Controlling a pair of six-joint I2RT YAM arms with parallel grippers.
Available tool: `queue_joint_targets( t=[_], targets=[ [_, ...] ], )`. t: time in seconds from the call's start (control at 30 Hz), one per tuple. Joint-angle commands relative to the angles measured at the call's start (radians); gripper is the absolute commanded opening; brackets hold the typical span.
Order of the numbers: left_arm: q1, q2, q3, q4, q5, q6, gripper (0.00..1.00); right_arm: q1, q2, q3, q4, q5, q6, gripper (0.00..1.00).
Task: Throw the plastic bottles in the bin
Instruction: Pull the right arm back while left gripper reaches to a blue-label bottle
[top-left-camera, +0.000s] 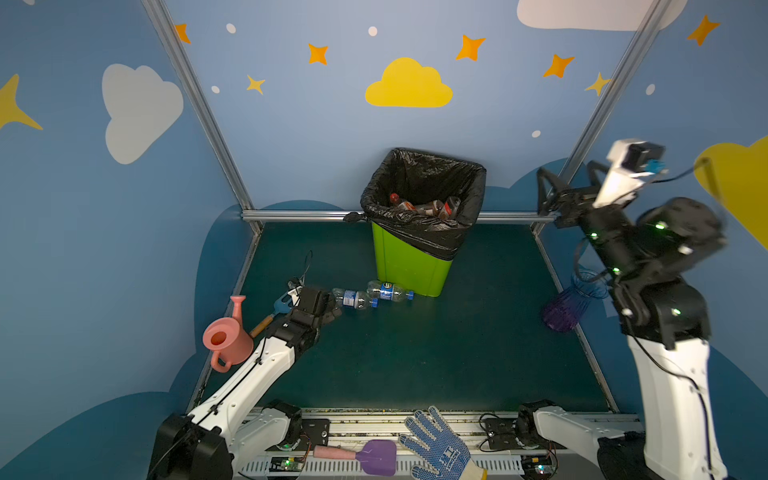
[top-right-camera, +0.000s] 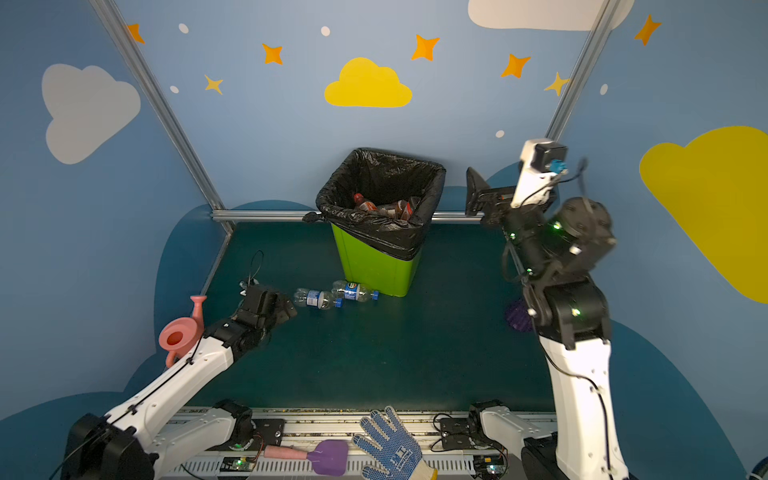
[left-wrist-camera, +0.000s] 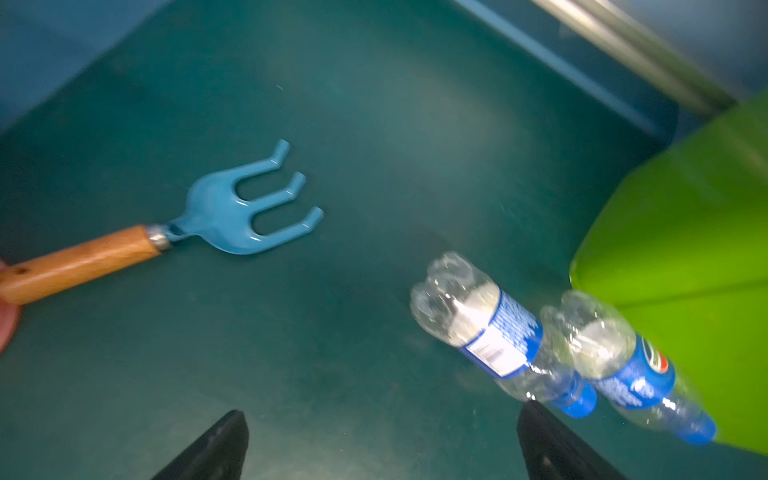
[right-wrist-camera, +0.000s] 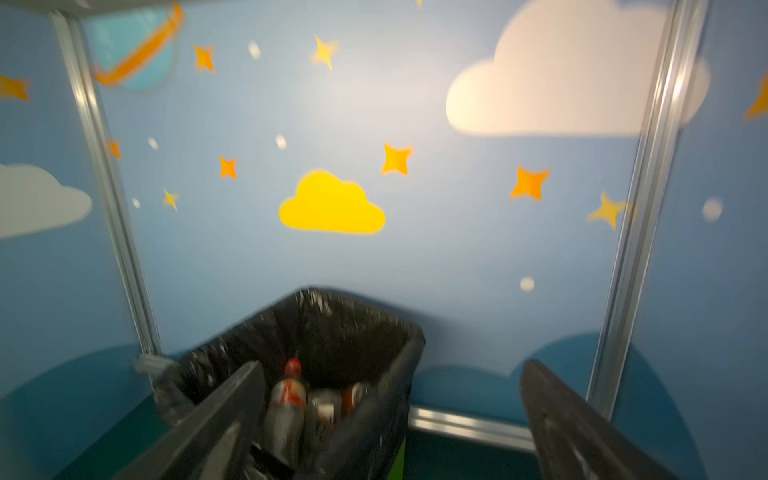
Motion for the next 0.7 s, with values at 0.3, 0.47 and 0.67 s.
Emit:
queue_joint_targets(
  t=[0.3,0.47,0.67],
  targets=[
    [-0.089,0.412,0.366,-0.275,-0.069,0.010,1.00,-0.309,-0.150,-0.636,-0.002,-0.213,0.354,0.97],
    [-0.088,0.444,0.361,-0.230,0.023,-0.256,1.00,-0.353,-0.202,-0.775,0.004,-0.239,0.399,0.97],
    [-0.083,0.467,0.364,-0.180,0.060,-0.521,1.00,-0.385,-0.237,-0.836,-0.015,-0.256,0.388,0.97]
  ],
)
